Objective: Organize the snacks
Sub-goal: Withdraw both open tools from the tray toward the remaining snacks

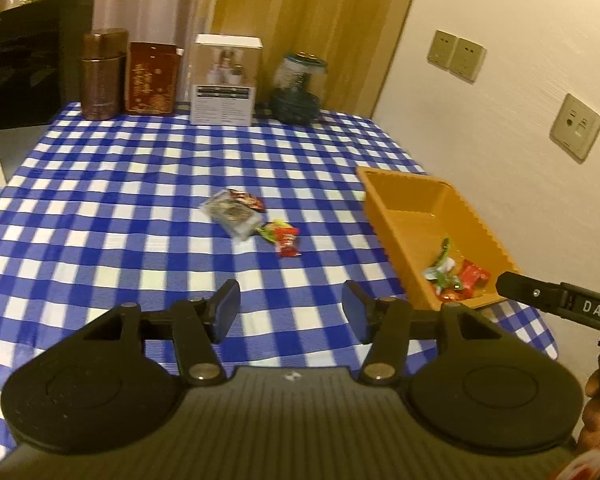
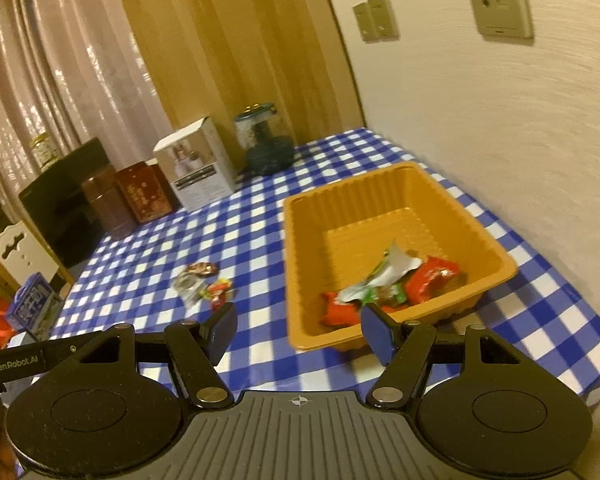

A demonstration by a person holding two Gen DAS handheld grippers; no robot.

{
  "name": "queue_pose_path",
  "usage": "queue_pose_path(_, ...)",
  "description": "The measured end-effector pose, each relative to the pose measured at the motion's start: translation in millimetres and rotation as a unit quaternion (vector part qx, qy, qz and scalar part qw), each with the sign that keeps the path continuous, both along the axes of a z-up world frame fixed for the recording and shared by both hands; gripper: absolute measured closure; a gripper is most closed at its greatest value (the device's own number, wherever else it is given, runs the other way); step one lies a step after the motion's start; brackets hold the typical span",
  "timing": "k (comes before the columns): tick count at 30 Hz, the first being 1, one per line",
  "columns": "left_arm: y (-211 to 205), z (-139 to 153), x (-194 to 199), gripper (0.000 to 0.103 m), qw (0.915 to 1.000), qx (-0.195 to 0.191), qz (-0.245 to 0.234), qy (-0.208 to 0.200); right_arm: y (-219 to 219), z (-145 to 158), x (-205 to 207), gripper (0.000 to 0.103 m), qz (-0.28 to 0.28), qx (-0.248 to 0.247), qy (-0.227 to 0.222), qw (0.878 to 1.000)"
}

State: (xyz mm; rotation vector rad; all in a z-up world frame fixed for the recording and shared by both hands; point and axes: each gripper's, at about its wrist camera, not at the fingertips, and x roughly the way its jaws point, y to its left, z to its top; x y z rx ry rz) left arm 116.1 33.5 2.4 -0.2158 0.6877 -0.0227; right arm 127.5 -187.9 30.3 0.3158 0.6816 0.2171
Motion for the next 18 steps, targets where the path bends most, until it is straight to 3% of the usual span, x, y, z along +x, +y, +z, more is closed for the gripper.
queue_pose_path(18, 68.9, -11.4, 30.8, 0.04, 0.9988, 0.035, 0.032, 0.015, 83.6, -5.8, 36.0, 0.035, 0.063, -0.025, -0.023, 0.997)
